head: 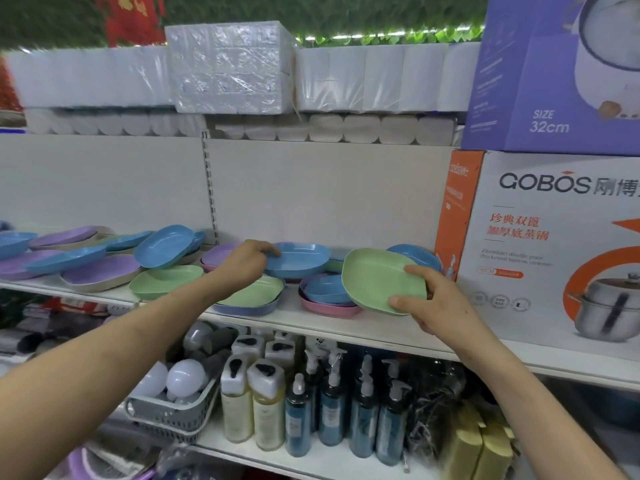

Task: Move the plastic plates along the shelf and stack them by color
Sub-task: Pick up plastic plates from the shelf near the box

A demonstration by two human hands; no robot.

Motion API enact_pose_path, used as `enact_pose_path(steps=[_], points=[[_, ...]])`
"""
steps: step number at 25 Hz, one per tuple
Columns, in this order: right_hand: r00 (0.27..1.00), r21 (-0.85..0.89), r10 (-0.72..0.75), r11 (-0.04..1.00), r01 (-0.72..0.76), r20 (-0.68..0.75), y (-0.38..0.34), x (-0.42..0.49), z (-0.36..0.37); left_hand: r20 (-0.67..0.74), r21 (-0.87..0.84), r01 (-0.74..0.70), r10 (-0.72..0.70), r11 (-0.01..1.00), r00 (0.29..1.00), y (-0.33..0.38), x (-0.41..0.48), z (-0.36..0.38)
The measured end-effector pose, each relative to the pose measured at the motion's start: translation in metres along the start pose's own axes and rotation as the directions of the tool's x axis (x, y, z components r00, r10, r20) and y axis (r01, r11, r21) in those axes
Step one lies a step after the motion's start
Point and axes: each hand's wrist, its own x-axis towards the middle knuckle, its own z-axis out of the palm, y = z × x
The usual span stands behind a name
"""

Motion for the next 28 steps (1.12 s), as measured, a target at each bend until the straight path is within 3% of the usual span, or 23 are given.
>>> enact_pose_path(steps=[6,11,21,28], points=[[0.983,0.021,-0.141,0.990,0.139,0.114,-0.024,0.028,0.055,-0.167,0.081,0.029,-0.015,0.996,0.986,-0.027,-0.050,-0.053],[0.924,0.041,-0.284,0.958,0.283,0.255,-0.058,0.037,0.121,-0.290,0.183,0.181,-0.123,0.966,0.949,-0.066,-0.119,-0.107],[0.722,0.133,-0.434,0.890,0.436,0.539,-0.119,0.011,0.249,-0.517,0.065,0.442,-0.348,0.895,0.782,-0.115,-0.276,-0.174],[0.568,0.258,-0.498,0.854,0.452,0.655,-0.165,-0.024,0.330,-0.633,-0.016,0.531,-0.420,0.847,0.651,-0.141,-0.362,-0.215]])
